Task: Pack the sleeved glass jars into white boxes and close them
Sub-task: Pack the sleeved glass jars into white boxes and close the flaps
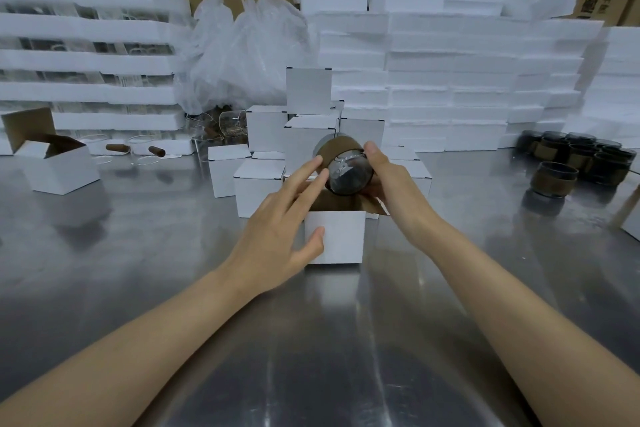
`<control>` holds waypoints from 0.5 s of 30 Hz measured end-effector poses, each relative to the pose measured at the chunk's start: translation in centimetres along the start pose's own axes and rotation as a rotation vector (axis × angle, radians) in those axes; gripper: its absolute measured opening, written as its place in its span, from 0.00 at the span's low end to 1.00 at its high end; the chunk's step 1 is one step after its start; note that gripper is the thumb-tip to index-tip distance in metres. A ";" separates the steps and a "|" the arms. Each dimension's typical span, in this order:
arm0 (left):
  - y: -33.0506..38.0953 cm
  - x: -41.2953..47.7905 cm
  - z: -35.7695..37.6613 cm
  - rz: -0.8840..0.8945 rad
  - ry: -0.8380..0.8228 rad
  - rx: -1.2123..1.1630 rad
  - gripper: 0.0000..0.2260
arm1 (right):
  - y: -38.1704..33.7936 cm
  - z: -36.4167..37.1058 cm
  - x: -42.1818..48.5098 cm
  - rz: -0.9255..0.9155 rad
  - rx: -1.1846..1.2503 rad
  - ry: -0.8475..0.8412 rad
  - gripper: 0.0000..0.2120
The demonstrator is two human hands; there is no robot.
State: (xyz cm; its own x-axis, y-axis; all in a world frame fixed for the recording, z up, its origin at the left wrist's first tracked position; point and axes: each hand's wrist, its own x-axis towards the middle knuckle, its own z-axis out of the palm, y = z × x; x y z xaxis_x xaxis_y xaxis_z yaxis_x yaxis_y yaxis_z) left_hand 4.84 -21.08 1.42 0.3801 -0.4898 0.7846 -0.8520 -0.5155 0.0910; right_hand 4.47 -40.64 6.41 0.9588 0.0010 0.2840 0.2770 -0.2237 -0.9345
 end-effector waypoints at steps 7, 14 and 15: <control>0.0 0.0 -0.1 -0.084 0.015 -0.039 0.36 | 0.3 0.9 -0.6 0.057 -0.214 -0.008 0.43; 0.3 0.0 -0.3 -0.030 0.001 -0.020 0.33 | 0.3 0.7 -0.5 0.072 -0.111 -0.041 0.34; 0.4 0.0 -0.3 -0.025 -0.003 -0.016 0.33 | 0.4 0.7 -0.4 0.066 -0.098 -0.053 0.31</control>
State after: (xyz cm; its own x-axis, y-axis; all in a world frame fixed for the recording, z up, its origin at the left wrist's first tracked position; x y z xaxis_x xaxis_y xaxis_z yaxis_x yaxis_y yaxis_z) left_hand 4.38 -21.07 1.63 0.4027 -0.4793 0.7798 -0.8479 -0.5163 0.1206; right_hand 4.25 -40.07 5.74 0.9775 0.0334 0.2081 0.2078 -0.3188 -0.9247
